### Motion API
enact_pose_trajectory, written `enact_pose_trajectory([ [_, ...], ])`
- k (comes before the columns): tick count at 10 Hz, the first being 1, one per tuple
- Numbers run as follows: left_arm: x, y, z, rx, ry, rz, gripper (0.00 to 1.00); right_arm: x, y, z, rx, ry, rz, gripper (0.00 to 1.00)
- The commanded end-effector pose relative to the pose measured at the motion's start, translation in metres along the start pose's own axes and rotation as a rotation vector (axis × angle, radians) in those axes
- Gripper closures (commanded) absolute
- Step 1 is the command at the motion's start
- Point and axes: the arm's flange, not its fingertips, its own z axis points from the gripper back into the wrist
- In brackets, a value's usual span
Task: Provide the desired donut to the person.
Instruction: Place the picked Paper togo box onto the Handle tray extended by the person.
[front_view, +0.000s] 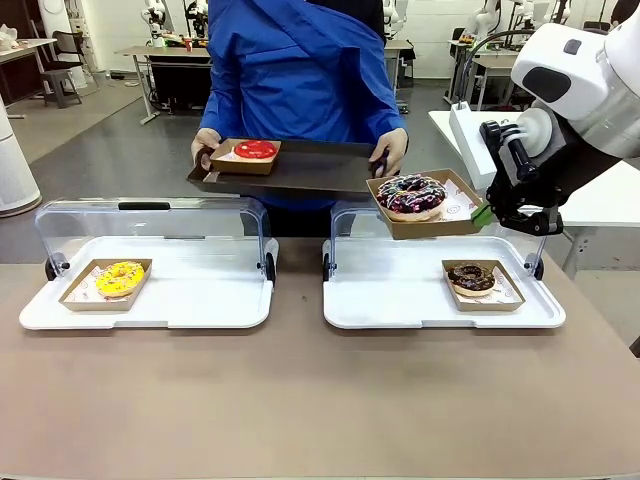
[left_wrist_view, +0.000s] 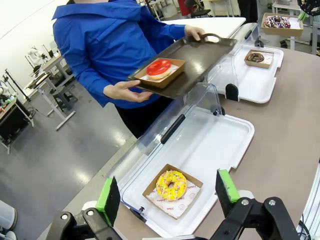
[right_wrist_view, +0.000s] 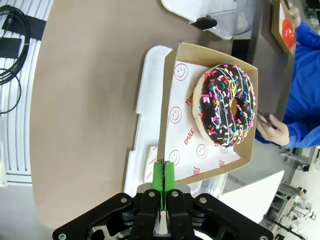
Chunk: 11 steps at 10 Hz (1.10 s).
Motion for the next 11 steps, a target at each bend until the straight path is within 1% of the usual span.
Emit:
enact_pose_trajectory([
  [1,-0.0004,-0.0002,-0.0003,0.002,0.002,0.001,0.00,-0.0005,0.0006,0.0000,0.001,0.016,-0.004,1.00],
  [11,-0.0004,-0.0002,-0.0003,0.002,0.002,0.001,0.00,-0.0005,0.0006,0.0000,0.001,0.016,-0.004,1.00],
])
